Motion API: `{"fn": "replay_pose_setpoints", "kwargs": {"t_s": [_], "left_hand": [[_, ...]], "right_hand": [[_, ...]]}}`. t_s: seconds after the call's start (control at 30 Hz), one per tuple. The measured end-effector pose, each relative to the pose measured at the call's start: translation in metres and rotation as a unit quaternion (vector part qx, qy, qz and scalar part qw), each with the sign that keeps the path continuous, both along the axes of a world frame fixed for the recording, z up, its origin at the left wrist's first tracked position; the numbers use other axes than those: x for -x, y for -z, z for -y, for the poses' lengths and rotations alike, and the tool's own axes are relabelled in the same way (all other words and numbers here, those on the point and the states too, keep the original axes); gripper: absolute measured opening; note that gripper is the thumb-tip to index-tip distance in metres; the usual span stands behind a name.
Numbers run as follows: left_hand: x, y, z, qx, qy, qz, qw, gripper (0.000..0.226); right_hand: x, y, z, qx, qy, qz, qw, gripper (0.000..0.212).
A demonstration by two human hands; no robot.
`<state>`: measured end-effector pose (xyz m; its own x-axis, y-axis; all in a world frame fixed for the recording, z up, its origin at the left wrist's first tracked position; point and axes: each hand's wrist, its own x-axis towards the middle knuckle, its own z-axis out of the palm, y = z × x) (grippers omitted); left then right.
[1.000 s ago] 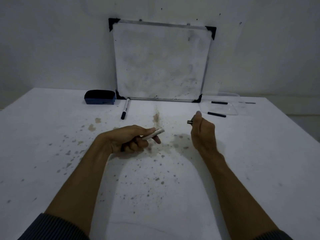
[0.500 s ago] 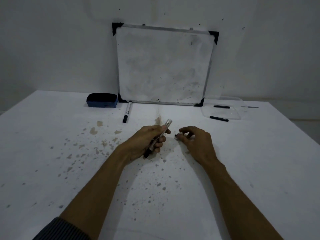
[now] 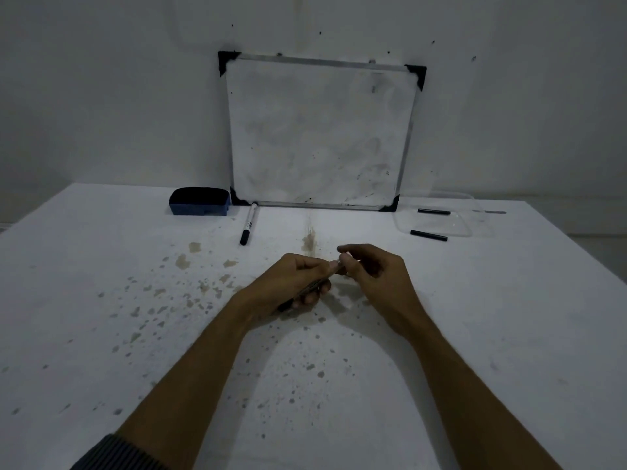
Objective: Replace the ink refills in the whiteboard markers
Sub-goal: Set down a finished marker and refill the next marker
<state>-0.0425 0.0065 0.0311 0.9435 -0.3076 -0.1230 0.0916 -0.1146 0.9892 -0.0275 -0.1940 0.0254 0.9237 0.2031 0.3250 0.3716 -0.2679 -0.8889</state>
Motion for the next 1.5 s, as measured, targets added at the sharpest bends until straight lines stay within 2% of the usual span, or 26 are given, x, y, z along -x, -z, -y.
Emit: {"fn": "replay_pose_setpoints", "kwargs": {"t_s": [0.1,0.2,0.33,0.43,0.57,0.67,0.73,0.8,0.87,0.9,0.93,0.97,1.03,1.07,1.1,1.2,1.27,1.33,1.5], "left_hand": [[0.002,-0.001,0.003,0.021,-0.005,0.001,1.0,0.038],[0.002,-0.001,0.008,0.039,-0.011,-0.003,0.999,0.041],[0.001,-0.003,0.01,-0.002,0.01,0.041,0.999,0.031],[-0.002,0.0,0.014,-0.033,-0.054,0.077,0.995,0.031],[-0.009,0.005,0.016,0.112,-0.138,0.029,0.984,0.025],[-0.014,0.005,0.014,0.196,-0.167,0.018,0.966,0.018],[-0.015,0.005,0.012,0.21,-0.166,0.015,0.963,0.017],[-0.014,0.006,0.013,0.219,-0.166,-0.001,0.961,0.019],[-0.012,0.003,0.017,0.245,-0.165,-0.027,0.955,0.02],[-0.011,0.002,0.02,0.263,-0.16,-0.04,0.951,0.024],[-0.009,0.001,0.021,0.294,-0.15,-0.058,0.942,0.031],[-0.008,-0.001,0.022,0.34,-0.143,-0.086,0.925,0.042],[-0.007,0.001,0.022,0.456,-0.148,-0.158,0.863,0.067],[-0.007,0.003,0.022,0.493,-0.154,-0.184,0.836,0.073],[-0.008,0.005,0.022,0.506,-0.157,-0.202,0.824,0.075],[-0.008,0.009,0.029,0.477,-0.125,-0.229,0.839,0.069],[-0.008,0.007,0.034,0.448,-0.109,-0.23,0.857,0.063],[-0.008,0.006,0.036,0.435,-0.115,-0.227,0.864,0.057],[-0.008,0.007,0.034,0.456,-0.116,-0.236,0.85,0.046]], "right_hand": [[0.0,0.0,-0.001,-0.052,-0.019,-0.054,0.997,0.03],[-0.002,-0.002,-0.002,-0.074,-0.02,-0.072,0.994,0.025],[0.0,-0.008,-0.003,-0.118,-0.01,-0.066,0.991,0.027],[0.002,-0.011,-0.006,-0.1,0.004,-0.052,0.994,0.035],[0.005,-0.001,-0.011,-0.023,-0.018,-0.049,0.998,0.047],[0.006,0.004,-0.016,-0.028,-0.017,-0.03,0.999,0.035],[0.005,0.004,-0.018,-0.072,0.017,-0.026,0.997,0.026],[0.003,0.003,-0.019,-0.183,0.035,-0.088,0.979,0.024],[0.001,0.001,-0.022,-0.347,-0.013,-0.192,0.918,0.022],[0.0,0.0,-0.023,-0.405,-0.033,-0.228,0.885,0.019],[-0.001,-0.001,-0.023,-0.427,-0.032,-0.241,0.871,0.016],[-0.002,-0.002,-0.023,-0.425,-0.019,-0.237,0.874,0.016],[-0.002,-0.005,-0.021,-0.386,0.028,-0.191,0.902,0.019],[-0.001,-0.007,-0.02,-0.354,0.053,-0.154,0.921,0.021],[-0.001,-0.009,-0.019,-0.313,0.073,-0.105,0.941,0.023],[0.002,-0.008,-0.018,-0.115,0.084,0.043,0.989,0.02],[0.003,-0.004,-0.021,0.009,0.06,0.059,0.996,0.02],[0.003,-0.003,-0.022,0.023,0.063,0.039,0.997,0.02],[0.004,-0.009,-0.021,-0.021,0.104,0.044,0.993,0.028]]}}
